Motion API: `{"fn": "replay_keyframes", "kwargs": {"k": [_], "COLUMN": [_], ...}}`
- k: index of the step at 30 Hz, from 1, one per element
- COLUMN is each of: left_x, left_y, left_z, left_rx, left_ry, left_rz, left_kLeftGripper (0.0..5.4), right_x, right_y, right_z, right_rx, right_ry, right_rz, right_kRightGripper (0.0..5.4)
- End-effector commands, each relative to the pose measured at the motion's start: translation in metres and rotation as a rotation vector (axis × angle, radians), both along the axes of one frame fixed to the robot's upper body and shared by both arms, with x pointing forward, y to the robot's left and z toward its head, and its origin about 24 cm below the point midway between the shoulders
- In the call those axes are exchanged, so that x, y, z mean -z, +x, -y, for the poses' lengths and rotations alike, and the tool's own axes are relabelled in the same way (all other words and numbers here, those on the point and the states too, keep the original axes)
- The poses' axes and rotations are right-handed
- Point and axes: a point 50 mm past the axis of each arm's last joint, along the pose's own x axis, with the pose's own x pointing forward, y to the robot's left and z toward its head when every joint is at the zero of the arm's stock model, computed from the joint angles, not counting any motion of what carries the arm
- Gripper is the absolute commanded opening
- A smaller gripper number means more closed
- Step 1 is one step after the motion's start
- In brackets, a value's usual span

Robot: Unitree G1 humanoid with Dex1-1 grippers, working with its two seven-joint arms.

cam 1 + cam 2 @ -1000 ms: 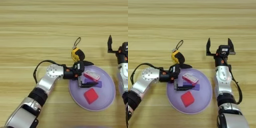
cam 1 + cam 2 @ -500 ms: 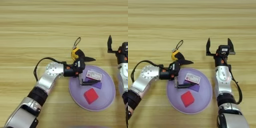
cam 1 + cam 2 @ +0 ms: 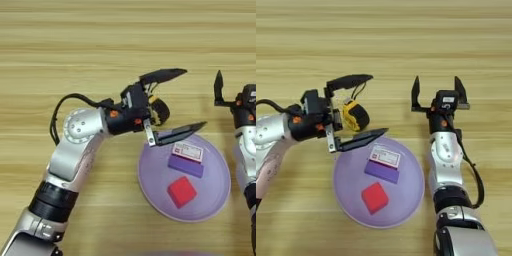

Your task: Move the objects on the table

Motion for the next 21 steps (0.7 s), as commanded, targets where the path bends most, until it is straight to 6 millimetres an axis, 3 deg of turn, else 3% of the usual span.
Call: {"fn": "replay_keyframes", "kwargs": {"k": [1, 11, 21], "left_x": [-0.012, 0.000, 0.046], "left_y": [0.003, 0.029, 0.033], "left_z": [-0.010, -0.038, -0.070], "left_rx": [-0.133, -0.541, -0.810], "left_ry": [-0.087, -0.177, -0.067], "left_rz": [-0.024, -0.111, -0.085], "left_kLeftGripper": [5.39, 5.39, 5.39], "right_x": [0.001, 0.001, 0.001], "right_y": [0.001, 0.001, 0.002], "right_z": [-0.001, -0.001, -0.001], "right_rx": [0.007, 0.008, 0.012], "right_ry": [0.003, 0.005, 0.004], "right_rz": [-0.010, -0.010, -0.011], "right_kRightGripper": [5.40, 5.40, 5.40]}}
